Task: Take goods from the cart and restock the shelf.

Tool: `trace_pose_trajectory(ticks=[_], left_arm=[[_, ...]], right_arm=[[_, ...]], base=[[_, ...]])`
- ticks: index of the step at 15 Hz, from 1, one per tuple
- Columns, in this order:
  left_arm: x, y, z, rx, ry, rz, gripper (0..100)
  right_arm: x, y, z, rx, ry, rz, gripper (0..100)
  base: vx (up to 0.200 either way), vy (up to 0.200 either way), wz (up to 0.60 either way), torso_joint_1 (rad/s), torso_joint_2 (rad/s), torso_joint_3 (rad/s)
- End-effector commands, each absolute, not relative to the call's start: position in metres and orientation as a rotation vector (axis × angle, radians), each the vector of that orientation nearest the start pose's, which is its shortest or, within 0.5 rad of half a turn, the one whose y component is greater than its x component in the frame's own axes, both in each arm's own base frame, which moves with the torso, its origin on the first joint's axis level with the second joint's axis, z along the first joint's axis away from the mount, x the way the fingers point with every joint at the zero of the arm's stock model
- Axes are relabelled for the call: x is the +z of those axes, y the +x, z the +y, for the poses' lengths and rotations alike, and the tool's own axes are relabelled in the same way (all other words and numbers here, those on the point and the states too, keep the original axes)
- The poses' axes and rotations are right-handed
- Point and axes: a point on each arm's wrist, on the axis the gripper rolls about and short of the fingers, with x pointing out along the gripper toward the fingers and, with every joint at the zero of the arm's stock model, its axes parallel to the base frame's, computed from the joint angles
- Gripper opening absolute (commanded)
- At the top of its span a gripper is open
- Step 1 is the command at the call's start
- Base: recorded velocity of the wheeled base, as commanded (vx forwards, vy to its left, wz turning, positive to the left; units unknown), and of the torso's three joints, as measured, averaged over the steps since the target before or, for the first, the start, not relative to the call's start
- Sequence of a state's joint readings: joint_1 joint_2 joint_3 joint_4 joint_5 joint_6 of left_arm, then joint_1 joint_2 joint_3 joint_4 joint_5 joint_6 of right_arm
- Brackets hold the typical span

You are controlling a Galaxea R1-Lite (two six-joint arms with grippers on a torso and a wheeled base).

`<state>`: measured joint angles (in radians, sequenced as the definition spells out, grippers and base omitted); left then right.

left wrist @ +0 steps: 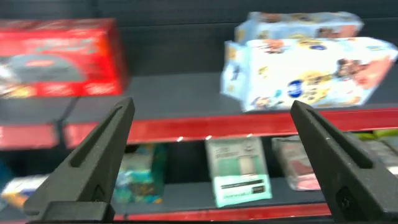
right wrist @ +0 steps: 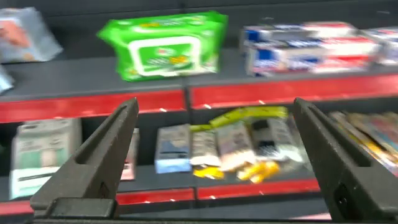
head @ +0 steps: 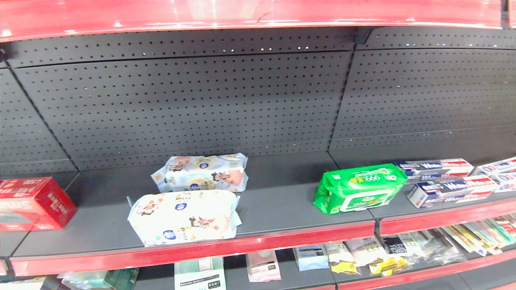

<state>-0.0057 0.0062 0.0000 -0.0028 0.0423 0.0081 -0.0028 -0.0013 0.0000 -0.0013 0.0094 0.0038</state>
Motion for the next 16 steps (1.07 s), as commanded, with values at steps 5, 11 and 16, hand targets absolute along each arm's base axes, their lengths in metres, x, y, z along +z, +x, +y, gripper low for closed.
trace_pose_trajectory(ticks=[5, 11, 16], left_arm=[[0.076, -0.022, 0.001, 0.037, 0.006, 0.005, 100], [0.198, 0.030, 0.003, 0.135, -0.079, 0.138, 100], [0.167, 0.096, 0.013, 0.357, -0.006, 0.570, 100]], right_arm=[[0.076, -0.023, 0.000, 0.008, 0.002, -0.002, 100], [0.076, -0.023, 0.000, 0.008, 0.002, -0.002, 100], [0.076, -0.023, 0.000, 0.008, 0.002, -0.002, 100]], base=[[0.000, 0.000, 0.00, 0.000, 0.00, 0.000], [0.000, 0.000, 0.00, 0.000, 0.00, 0.000], [0.000, 0.000, 0.00, 0.000, 0.00, 0.000]])
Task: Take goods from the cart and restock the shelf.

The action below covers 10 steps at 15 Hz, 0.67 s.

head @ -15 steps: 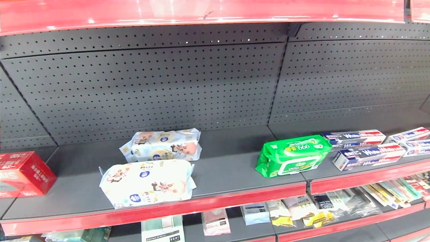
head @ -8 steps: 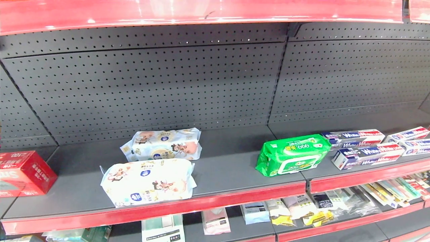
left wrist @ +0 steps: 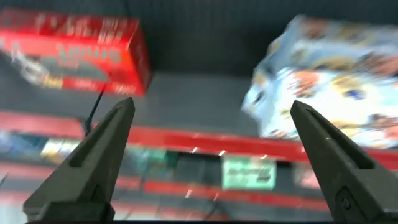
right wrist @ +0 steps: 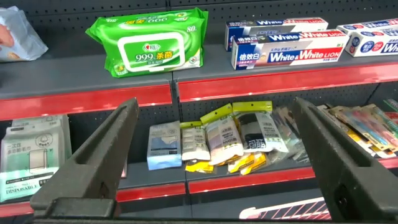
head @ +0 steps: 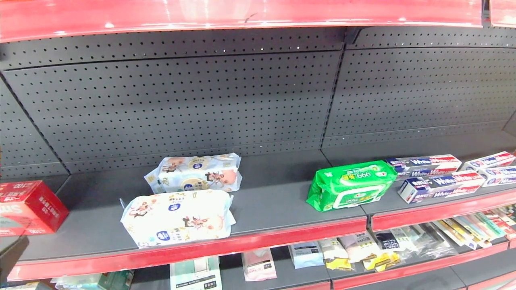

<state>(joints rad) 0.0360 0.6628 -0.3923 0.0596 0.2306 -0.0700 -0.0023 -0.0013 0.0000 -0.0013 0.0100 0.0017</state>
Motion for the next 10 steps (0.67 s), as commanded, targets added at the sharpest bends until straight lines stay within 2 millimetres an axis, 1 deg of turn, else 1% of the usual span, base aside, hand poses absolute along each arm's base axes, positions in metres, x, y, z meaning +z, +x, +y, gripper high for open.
trace_pose_trajectory(ticks=[1, 4, 7, 8, 9, 10], left_arm=[[0.162, 0.108, 0.015, 0.364, -0.003, 0.630, 100], [0.151, 0.126, 0.016, 0.366, -0.005, 0.716, 100], [0.143, 0.136, 0.017, 0.371, -0.013, 0.764, 100], [0.140, 0.143, 0.018, 0.374, -0.013, 0.778, 100], [0.140, 0.143, 0.018, 0.374, -0.013, 0.778, 100], [0.136, 0.162, 0.022, 0.383, -0.027, 0.749, 100]], right_arm=[[0.076, -0.023, 0.000, 0.009, 0.002, -0.002, 100], [0.076, -0.023, 0.000, 0.009, 0.002, -0.002, 100], [0.076, -0.023, 0.000, 0.009, 0.002, -0.003, 100], [0.075, -0.023, 0.000, 0.009, 0.002, 0.000, 100], [0.075, -0.023, 0.000, 0.009, 0.002, 0.000, 100], [0.076, -0.023, 0.000, 0.008, 0.002, -0.002, 100]], base=[[0.000, 0.000, 0.00, 0.000, 0.00, 0.000], [0.000, 0.000, 0.00, 0.000, 0.00, 0.000], [0.000, 0.000, 0.00, 0.000, 0.00, 0.000], [0.000, 0.000, 0.00, 0.000, 0.00, 0.000], [0.000, 0.000, 0.00, 0.000, 0.00, 0.000], [0.000, 0.000, 0.00, 0.000, 0.00, 0.000]])
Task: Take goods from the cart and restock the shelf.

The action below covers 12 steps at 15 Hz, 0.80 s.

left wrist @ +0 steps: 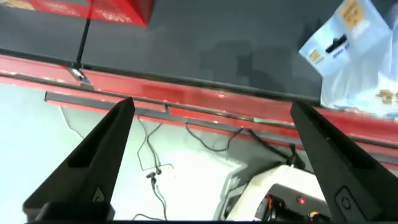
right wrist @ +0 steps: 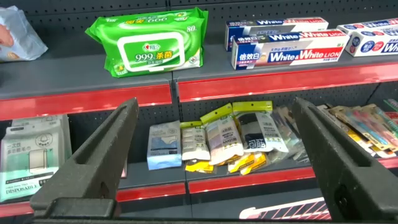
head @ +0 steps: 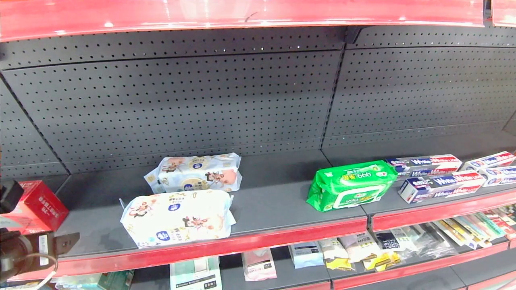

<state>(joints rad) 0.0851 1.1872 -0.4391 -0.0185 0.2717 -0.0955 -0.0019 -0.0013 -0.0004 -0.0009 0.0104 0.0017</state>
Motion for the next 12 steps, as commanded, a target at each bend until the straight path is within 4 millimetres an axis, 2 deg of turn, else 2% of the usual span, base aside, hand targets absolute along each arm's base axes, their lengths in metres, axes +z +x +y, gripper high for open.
trace_pose_trajectory(ticks=[1, 7, 12], left_arm=[[0.135, 0.165, 0.022, 0.383, -0.027, 0.749, 100], [0.128, 0.204, 0.025, 0.346, -0.048, 0.757, 100], [0.117, 0.224, 0.016, 0.302, -0.034, 0.746, 100]], right_arm=[[0.076, -0.023, 0.000, 0.008, 0.002, -0.002, 100], [0.076, -0.023, 0.000, 0.009, 0.002, -0.002, 100], [0.076, -0.023, 0.000, 0.008, 0.002, -0.002, 100]], base=[[0.000, 0.000, 0.00, 0.000, 0.00, 0.000], [0.000, 0.000, 0.00, 0.000, 0.00, 0.000], [0.000, 0.000, 0.00, 0.000, 0.00, 0.000]])
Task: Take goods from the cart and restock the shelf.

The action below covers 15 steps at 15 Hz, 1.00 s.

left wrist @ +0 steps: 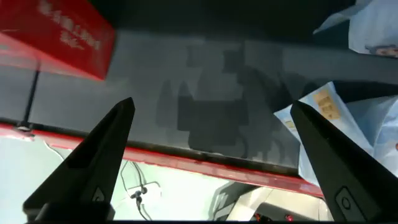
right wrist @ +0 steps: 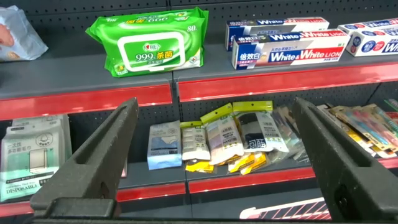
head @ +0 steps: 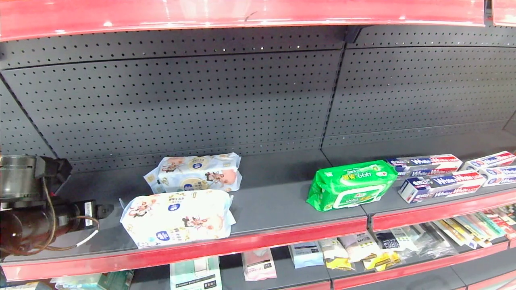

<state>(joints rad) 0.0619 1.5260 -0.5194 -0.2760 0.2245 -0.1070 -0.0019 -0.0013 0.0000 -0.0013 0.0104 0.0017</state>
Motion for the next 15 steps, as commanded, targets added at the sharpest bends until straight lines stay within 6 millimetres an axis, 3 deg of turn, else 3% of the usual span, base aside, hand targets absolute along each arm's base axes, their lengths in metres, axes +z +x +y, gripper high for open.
trace_pose_trajectory(ticks=[1, 15], left_arm=[[0.116, 0.225, 0.014, 0.292, -0.031, 0.752, 100], [0.110, 0.225, -0.004, 0.229, -0.022, 0.777, 100]], right_arm=[[0.076, -0.023, 0.000, 0.008, 0.002, -0.002, 100], [0.076, -0.023, 0.000, 0.009, 0.002, -0.002, 100]], base=[[0.000, 0.000, 0.00, 0.000, 0.00, 0.000], [0.000, 0.000, 0.00, 0.000, 0.00, 0.000]])
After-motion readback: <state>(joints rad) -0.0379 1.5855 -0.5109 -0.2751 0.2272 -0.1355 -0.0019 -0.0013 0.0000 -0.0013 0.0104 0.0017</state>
